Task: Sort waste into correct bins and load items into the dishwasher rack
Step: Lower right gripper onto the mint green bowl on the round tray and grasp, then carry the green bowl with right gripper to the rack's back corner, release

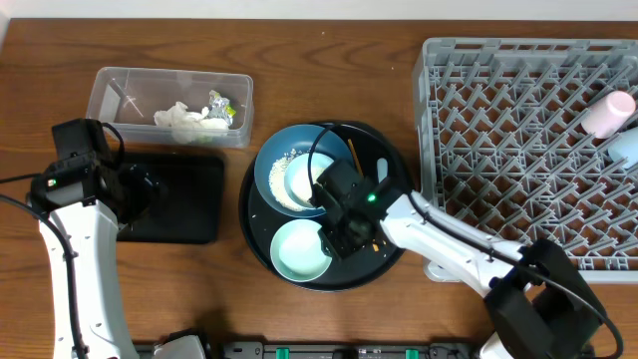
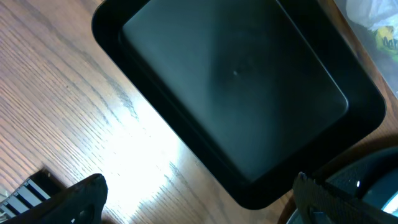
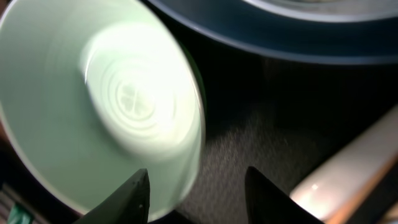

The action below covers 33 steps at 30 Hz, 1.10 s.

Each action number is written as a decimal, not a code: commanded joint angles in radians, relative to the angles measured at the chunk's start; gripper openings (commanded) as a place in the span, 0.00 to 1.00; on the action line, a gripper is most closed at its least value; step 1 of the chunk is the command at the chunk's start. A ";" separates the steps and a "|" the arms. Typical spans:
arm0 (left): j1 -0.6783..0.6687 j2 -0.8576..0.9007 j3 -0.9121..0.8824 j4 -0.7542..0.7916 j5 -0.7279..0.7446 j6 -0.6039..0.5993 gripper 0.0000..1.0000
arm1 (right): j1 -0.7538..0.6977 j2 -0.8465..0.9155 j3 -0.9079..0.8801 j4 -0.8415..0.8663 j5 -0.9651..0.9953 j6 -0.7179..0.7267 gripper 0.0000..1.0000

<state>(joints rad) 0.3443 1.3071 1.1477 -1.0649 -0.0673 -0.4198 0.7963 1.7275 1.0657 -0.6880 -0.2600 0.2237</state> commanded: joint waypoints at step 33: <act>0.004 0.006 -0.001 -0.001 -0.011 -0.008 0.96 | 0.039 -0.224 0.146 -0.105 0.427 0.028 0.01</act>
<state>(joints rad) 0.3443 1.3071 1.1477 -1.0653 -0.0669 -0.4198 0.8467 1.5784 1.1511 -0.7738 -0.0128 0.3077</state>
